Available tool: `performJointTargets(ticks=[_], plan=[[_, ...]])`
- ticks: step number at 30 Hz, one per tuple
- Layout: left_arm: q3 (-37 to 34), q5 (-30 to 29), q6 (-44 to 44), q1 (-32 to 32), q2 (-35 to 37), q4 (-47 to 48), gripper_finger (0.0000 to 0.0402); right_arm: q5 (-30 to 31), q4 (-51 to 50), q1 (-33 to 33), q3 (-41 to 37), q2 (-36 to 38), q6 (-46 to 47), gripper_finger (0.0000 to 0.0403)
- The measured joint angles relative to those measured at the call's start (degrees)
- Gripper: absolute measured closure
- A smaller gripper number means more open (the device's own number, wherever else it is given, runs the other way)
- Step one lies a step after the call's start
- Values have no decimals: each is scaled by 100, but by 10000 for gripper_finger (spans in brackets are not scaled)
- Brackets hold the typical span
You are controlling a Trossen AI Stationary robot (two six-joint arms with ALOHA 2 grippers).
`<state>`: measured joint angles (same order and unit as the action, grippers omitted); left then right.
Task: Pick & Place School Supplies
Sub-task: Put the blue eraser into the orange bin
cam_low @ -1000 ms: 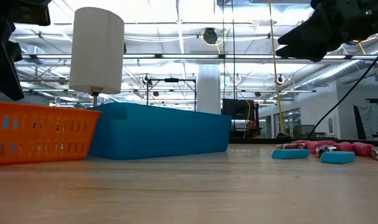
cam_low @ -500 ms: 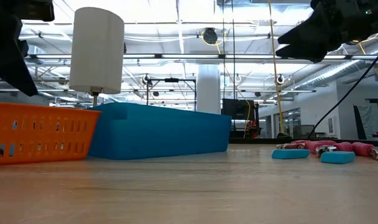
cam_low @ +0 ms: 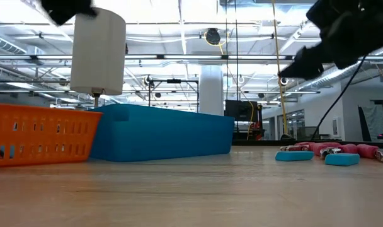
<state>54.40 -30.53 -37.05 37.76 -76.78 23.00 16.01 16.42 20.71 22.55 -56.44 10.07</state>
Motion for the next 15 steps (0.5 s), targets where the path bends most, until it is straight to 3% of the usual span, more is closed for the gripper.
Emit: performJointTargets(ticks=[4, 7, 15], plan=[[12, -350, 909, -250, 43, -709, 304, -582, 4, 41, 2, -522, 577, 133], [10, -561, 1380, -488, 21, -1065, 300, -711, -15, 169, 2, -897, 508, 133], [4, -560, 1185, -1236, -88, -1245, 289, -733, -50, 608, 2, -1740, 229, 133]])
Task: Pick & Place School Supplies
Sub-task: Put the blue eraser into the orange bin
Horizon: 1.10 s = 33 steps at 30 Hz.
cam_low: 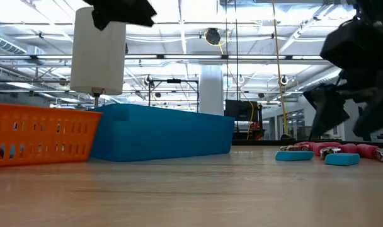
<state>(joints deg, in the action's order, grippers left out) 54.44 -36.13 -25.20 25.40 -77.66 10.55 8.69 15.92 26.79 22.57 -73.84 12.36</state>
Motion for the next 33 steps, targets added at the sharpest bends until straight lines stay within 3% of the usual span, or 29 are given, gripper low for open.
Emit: performJointTargets(ticks=[10, 24, 33], plan=[[-2, 331, -82, -506, -324, -105, 289, 21, -470, 219, 21, -449, 187, 133], [-2, 766, -56, -822, -451, -140, 289, -358, -524, 549, 11, -324, 934, 133], [-2, 763, -56, -825, -451, -145, 289, 748, -547, 638, -2, -378, 1100, 133]])
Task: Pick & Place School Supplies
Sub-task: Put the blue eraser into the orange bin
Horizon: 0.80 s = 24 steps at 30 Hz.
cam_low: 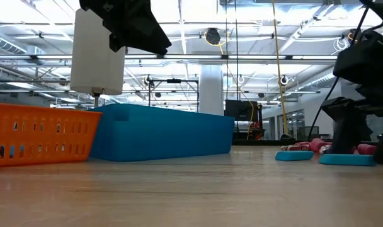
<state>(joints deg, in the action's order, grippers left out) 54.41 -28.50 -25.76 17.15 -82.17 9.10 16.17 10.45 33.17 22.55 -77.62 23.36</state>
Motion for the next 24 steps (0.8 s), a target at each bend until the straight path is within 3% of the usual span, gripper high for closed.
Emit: performJointTargets(ticks=[9, 24], plan=[[0, -1, 0, 2, 0, -24, 289, 179, 85, 0, 7, -219, 169, 138], [0, -3, 2, 0, 2, -33, 289, 161, 51, -4, 7, -228, 159, 223]])
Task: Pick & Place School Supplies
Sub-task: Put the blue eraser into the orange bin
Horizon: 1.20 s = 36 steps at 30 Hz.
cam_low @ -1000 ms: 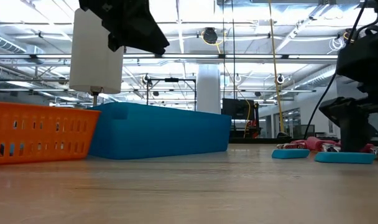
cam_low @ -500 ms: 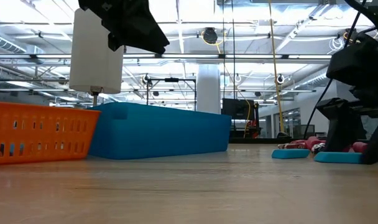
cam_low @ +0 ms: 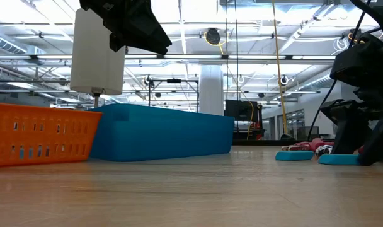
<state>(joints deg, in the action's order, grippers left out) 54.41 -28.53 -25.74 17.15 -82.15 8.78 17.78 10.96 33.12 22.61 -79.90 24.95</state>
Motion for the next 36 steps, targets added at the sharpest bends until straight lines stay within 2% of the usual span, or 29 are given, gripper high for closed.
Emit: performJointTargets(ticks=[25, 32, 36], plan=[[0, -2, 0, 1, 0, -1, 289, 4, -7, -2, 0, 0, -79, 315], [0, -2, 40, 0, 0, -1, 289, 35, 178, -2, -5, -7, -291, 317], [0, -7, 147, 0, 0, -13, 289, 324, 458, -22, -15, -13, -641, 317]])
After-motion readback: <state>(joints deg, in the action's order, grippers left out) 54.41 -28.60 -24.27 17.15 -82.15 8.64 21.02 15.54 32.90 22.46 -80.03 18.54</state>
